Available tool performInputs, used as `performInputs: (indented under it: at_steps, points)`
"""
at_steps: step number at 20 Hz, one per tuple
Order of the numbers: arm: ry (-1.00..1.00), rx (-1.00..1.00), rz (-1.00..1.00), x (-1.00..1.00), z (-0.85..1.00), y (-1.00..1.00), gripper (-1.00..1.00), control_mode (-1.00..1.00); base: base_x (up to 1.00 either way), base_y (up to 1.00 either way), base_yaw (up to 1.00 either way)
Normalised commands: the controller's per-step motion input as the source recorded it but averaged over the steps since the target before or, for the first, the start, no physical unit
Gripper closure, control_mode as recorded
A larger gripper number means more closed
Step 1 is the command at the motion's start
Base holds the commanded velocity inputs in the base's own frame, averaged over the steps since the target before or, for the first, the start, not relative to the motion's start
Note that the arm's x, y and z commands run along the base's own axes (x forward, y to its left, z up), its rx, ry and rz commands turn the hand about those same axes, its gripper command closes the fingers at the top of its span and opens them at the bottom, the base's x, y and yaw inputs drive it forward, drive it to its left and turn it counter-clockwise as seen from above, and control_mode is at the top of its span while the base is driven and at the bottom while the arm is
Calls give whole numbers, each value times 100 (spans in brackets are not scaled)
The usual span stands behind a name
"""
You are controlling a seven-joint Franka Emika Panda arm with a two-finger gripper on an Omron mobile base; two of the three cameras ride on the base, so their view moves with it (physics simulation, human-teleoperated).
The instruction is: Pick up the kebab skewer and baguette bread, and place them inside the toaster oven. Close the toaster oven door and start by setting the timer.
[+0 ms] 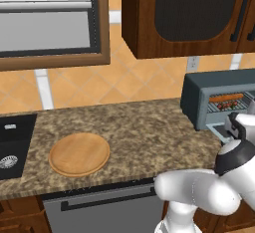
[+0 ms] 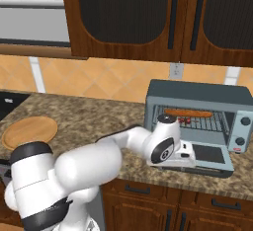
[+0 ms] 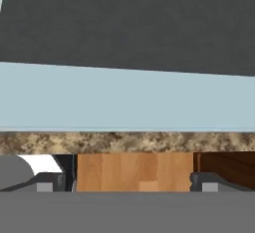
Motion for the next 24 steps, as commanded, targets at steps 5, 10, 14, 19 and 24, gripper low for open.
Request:
performInputs:
  at_steps: [5,10,14,19,24]
  points:
    - [10,0,3,1,-16,-4,-100,-100,0,0,0]
    - [1,1,-2,0,-30,-3,-100,-100,0,0,0]
    - [0,1,-10,0,-28,0,-100,-100,0,0,0]
    - [-1,1,-13,1,-27,0,-100,-100,0,0,0]
    - [-11,1,-13,23,-16,0,-100,-100,0,0,0]
